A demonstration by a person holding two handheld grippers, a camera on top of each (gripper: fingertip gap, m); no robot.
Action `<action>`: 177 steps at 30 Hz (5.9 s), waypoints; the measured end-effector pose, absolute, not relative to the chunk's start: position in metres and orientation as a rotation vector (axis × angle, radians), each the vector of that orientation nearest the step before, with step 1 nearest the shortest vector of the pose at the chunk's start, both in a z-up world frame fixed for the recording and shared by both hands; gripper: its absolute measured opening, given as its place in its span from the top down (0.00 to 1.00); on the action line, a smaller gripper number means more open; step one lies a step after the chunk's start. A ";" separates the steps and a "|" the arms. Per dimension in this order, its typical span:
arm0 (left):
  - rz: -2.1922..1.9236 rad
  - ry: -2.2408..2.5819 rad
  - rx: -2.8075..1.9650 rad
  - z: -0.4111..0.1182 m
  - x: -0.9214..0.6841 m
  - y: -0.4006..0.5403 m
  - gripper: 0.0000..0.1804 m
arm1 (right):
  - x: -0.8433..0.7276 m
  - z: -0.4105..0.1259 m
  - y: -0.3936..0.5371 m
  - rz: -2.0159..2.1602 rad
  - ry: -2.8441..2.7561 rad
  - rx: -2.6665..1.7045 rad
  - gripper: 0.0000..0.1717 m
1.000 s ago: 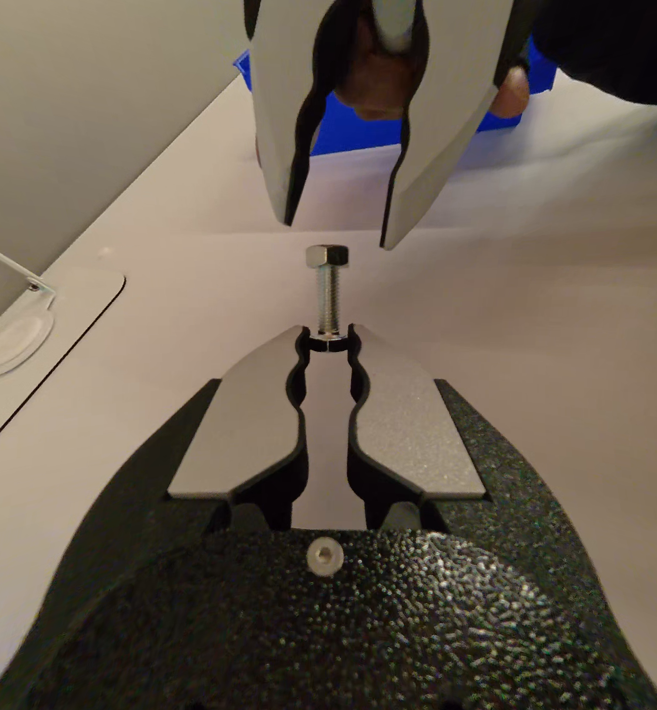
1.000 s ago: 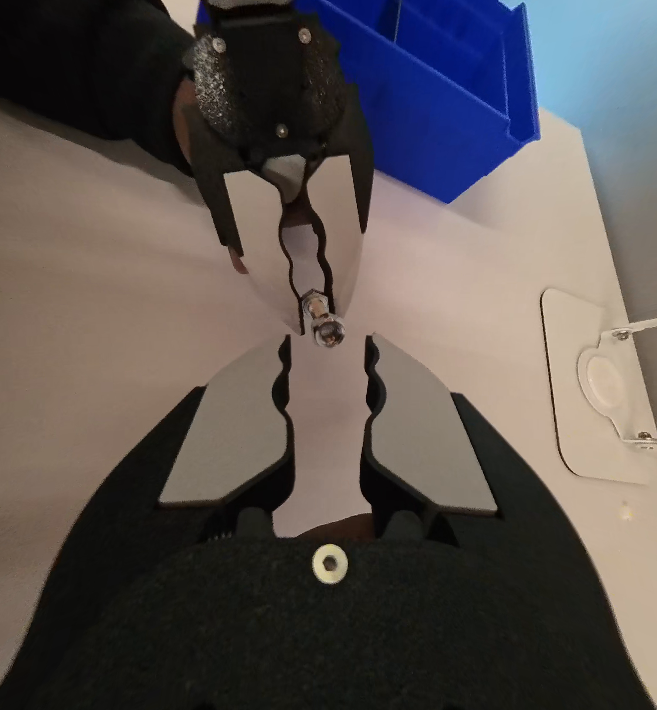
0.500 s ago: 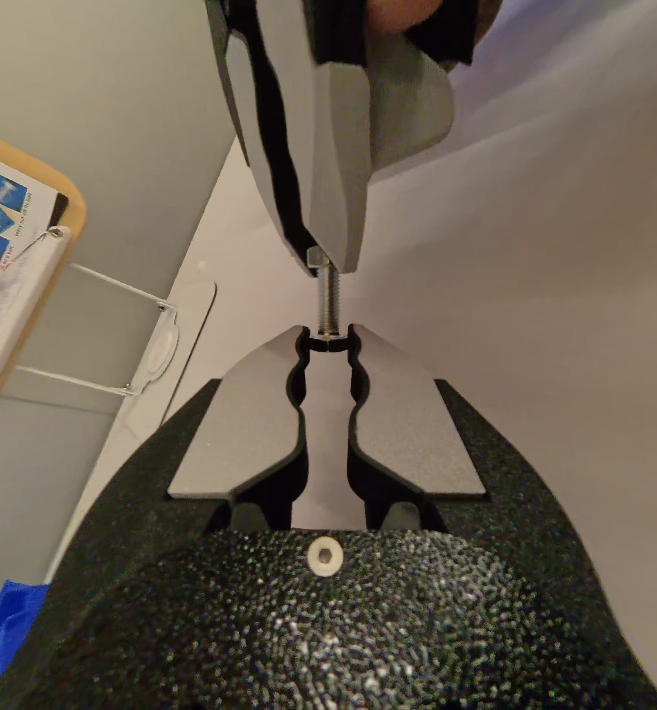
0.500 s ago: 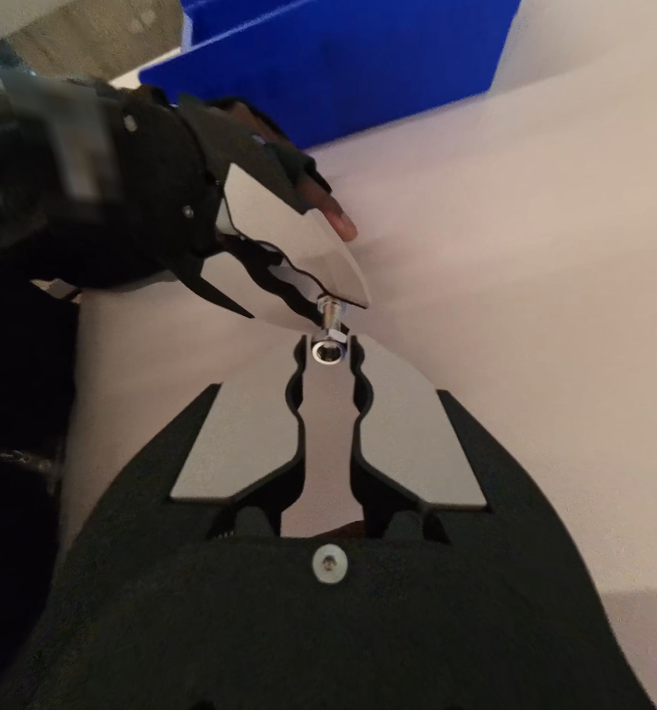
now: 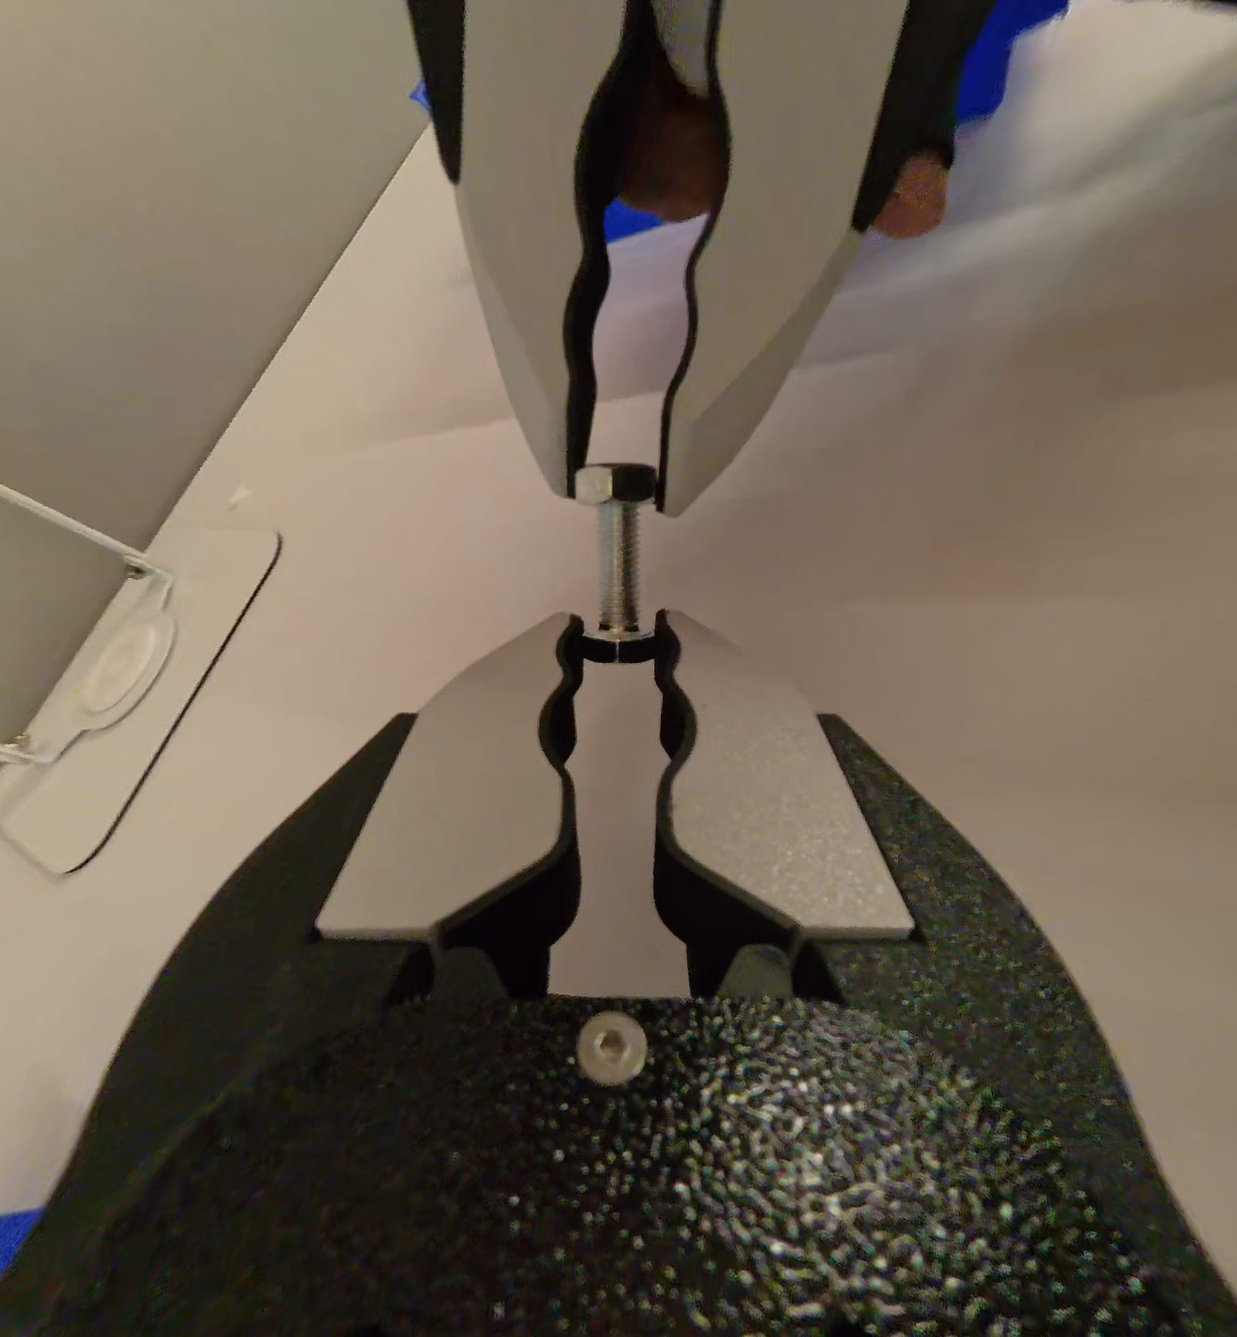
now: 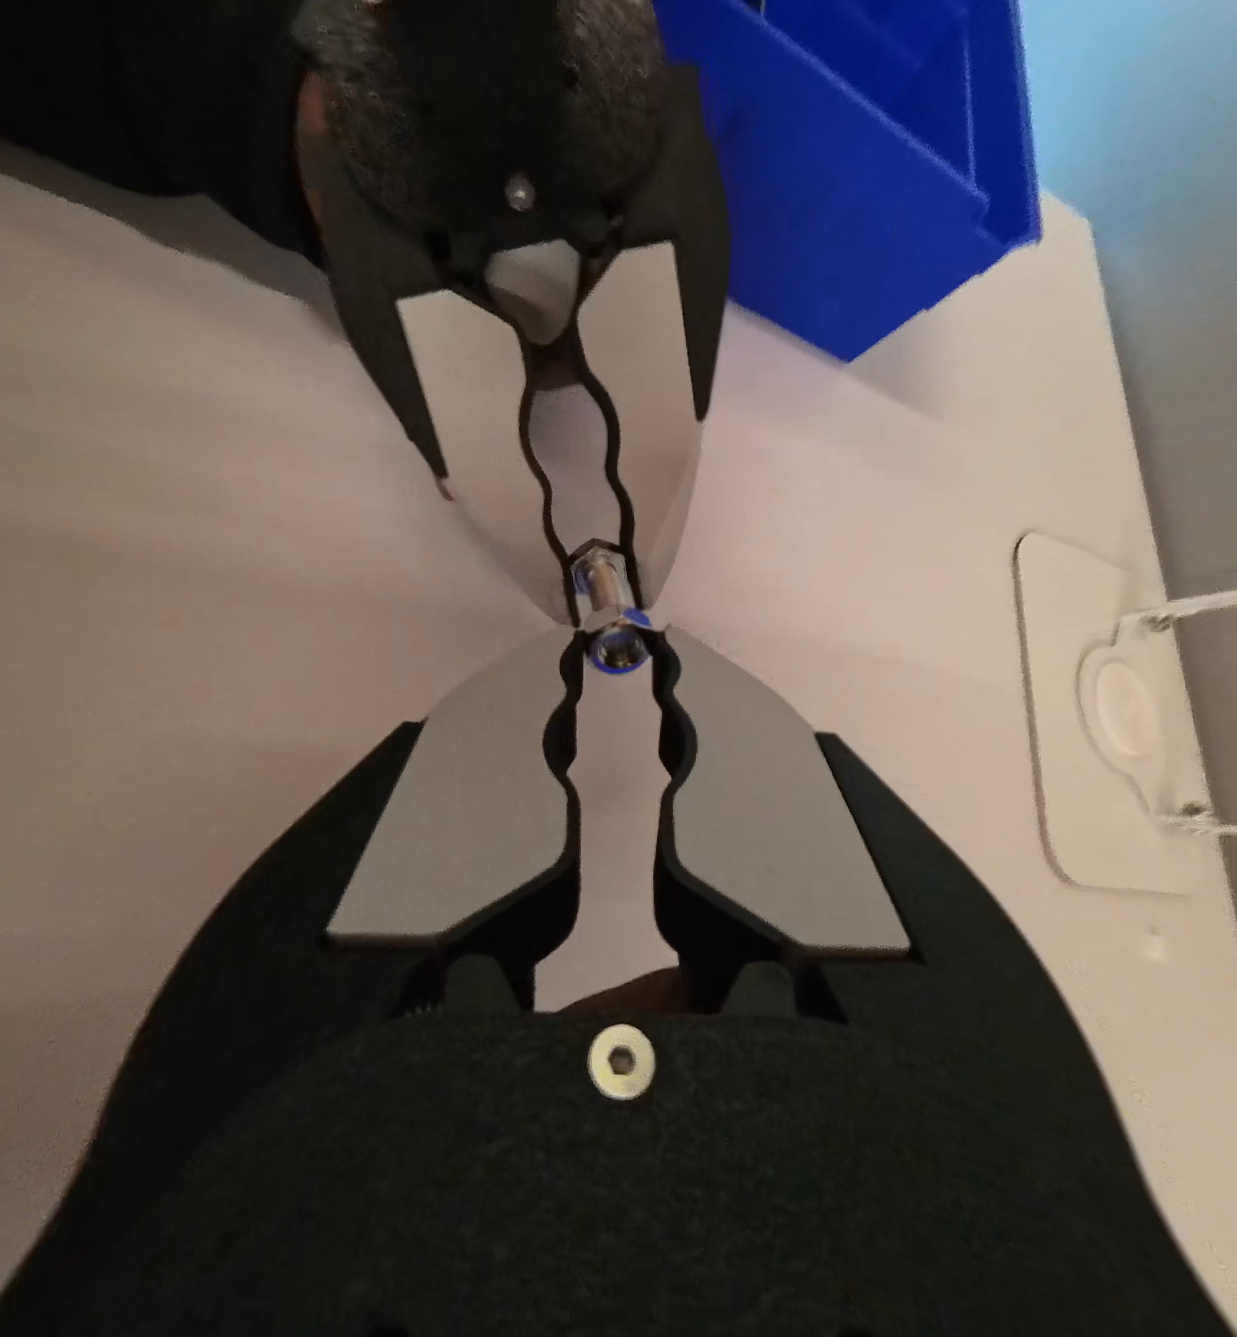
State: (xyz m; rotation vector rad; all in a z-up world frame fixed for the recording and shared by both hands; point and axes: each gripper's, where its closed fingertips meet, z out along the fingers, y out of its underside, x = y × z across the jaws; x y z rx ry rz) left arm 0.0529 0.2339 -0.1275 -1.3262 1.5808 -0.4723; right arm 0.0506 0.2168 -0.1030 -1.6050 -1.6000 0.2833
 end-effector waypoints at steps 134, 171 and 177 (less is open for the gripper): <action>-0.457 1.717 -1.320 -0.141 0.049 0.226 0.90 | 0.055 -0.123 0.209 0.466 -1.434 -1.569 0.77; -0.369 1.727 -1.275 -0.141 0.047 0.229 0.90 | 0.059 -0.117 0.216 0.779 -1.211 -1.776 0.77; -0.543 1.720 -1.316 -0.138 0.050 0.218 0.90 | 0.052 -0.117 0.202 0.439 -1.462 -1.489 0.82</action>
